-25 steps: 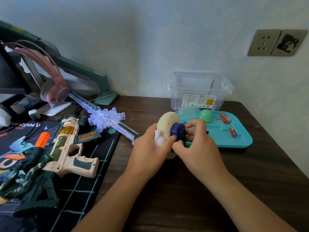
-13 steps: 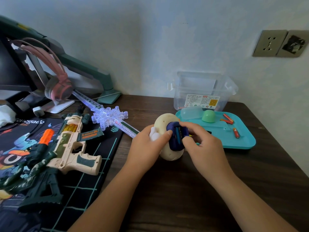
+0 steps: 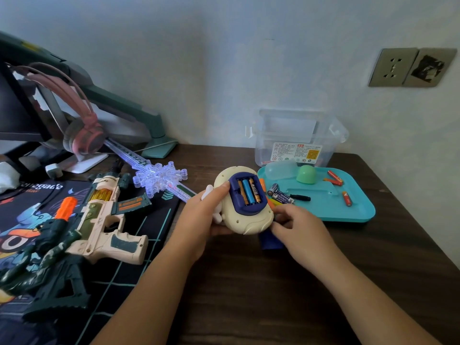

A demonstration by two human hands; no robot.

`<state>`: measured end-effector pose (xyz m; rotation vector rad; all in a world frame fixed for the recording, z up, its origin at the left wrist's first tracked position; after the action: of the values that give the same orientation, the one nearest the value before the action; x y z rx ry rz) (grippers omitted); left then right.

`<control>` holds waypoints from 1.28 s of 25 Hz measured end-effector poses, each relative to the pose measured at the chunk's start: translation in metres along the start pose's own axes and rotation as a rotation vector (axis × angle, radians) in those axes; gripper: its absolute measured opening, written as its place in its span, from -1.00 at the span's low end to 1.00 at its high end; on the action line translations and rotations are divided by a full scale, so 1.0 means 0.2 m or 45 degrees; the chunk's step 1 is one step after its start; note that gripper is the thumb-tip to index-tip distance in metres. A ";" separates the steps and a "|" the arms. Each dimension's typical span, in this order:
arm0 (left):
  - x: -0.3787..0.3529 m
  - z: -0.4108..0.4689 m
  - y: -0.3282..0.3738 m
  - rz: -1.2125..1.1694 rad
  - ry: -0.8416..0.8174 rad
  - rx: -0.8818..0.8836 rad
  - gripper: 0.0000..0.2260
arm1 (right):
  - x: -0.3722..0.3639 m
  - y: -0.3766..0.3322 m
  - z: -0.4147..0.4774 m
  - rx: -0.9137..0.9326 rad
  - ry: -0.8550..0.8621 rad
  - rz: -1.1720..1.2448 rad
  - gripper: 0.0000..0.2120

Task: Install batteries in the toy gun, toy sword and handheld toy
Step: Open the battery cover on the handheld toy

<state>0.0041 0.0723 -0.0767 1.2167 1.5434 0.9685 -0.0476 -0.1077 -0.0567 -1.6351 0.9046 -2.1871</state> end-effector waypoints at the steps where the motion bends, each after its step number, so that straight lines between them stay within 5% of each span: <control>1: 0.00 0.00 0.00 0.006 -0.022 0.004 -0.61 | 0.05 -0.05 0.00 0.101 0.123 -0.033 -0.71; 3: -0.01 -0.02 0.02 0.014 -0.066 0.009 -0.61 | 0.15 -0.08 0.00 0.097 0.275 0.244 -0.72; 6: -0.04 -0.05 0.02 0.049 -0.191 0.074 -0.58 | 0.10 -0.09 -0.02 -0.164 0.044 0.833 -0.66; 10: -0.05 -0.07 0.00 0.224 -0.207 0.073 -0.64 | 0.02 -0.12 -0.04 -0.231 -0.149 0.953 -0.49; 14: -0.03 -0.04 0.00 0.252 -0.148 0.052 -0.50 | -0.04 -0.11 -0.05 -0.270 -0.268 0.991 -0.50; 17: -0.07 -0.04 0.01 0.032 -0.194 -0.004 -0.38 | -0.03 -0.08 -0.04 -0.348 -0.124 1.165 -0.51; 20: -0.22 -0.15 -0.01 -0.257 -0.494 -0.039 -0.38 | -0.01 -0.06 -0.03 -0.415 -0.004 1.359 -0.46; 24: -0.29 -0.19 -0.06 -0.554 -0.513 0.151 -0.50 | 0.09 -0.12 -0.04 -0.141 0.132 0.742 -0.43; 27: -0.28 -0.17 -0.07 -0.612 -0.464 0.192 -0.58 | 0.22 -0.17 -0.06 0.157 0.479 0.189 -0.39; 32: -0.28 -0.14 -0.08 -0.504 -0.434 0.099 -0.47 | 0.25 -0.23 -0.08 0.392 0.567 0.133 -0.53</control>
<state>-0.0218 0.0126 -0.0732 1.0132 1.4786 0.4230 -0.0710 -0.0939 0.0070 -0.9599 0.6871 -2.5096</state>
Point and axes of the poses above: each hand's wrist, its own z-axis towards the middle knuckle, its own x-axis out of the back of the hand, y = z × x, the point moved 9 cm from there along z, towards the middle knuckle, and after that the axes turned 13 degrees about y, right-handed, at the moved point
